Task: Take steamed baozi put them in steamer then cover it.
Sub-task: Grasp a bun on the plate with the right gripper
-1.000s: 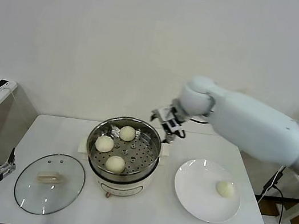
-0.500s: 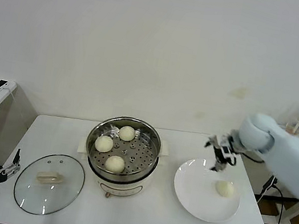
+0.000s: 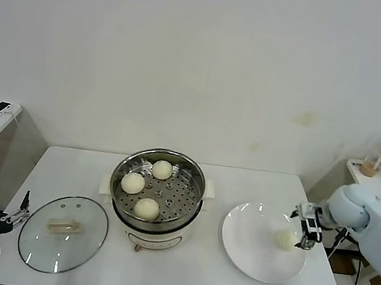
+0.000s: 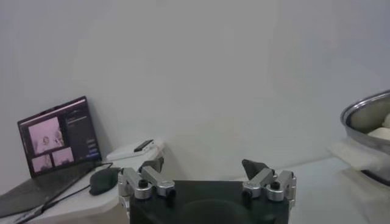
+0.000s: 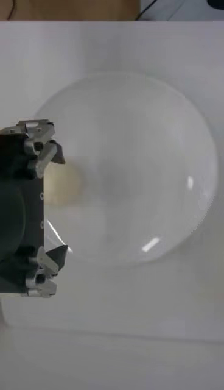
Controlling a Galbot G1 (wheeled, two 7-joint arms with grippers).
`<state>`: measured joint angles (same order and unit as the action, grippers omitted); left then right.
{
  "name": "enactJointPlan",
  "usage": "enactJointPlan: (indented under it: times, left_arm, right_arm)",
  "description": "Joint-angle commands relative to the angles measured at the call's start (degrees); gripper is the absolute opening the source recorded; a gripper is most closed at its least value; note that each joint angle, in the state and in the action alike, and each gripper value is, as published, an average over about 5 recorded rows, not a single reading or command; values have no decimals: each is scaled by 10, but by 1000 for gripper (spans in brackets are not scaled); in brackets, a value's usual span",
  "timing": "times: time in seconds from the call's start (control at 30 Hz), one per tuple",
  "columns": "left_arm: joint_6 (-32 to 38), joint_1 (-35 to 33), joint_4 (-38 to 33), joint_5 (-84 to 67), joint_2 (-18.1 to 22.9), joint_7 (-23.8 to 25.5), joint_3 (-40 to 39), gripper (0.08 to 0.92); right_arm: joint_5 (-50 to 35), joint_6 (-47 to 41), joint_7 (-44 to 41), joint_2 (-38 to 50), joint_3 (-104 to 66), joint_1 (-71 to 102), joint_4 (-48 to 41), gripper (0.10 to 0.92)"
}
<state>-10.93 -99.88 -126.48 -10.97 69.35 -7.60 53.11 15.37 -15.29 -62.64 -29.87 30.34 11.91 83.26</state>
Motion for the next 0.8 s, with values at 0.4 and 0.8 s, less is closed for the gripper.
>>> enactJointPlan:
  times: [0.4, 0.8]
  left_arm:
    - [-3, 4, 2, 0, -1, 0, -2, 823]
    - [-2, 8, 10, 1, -1, 0, 0, 823]
  right_arm:
    - [53, 1, 30, -66, -71, 90, -96, 823]
    - [56, 0, 38, -109, -57, 60, -131, 823]
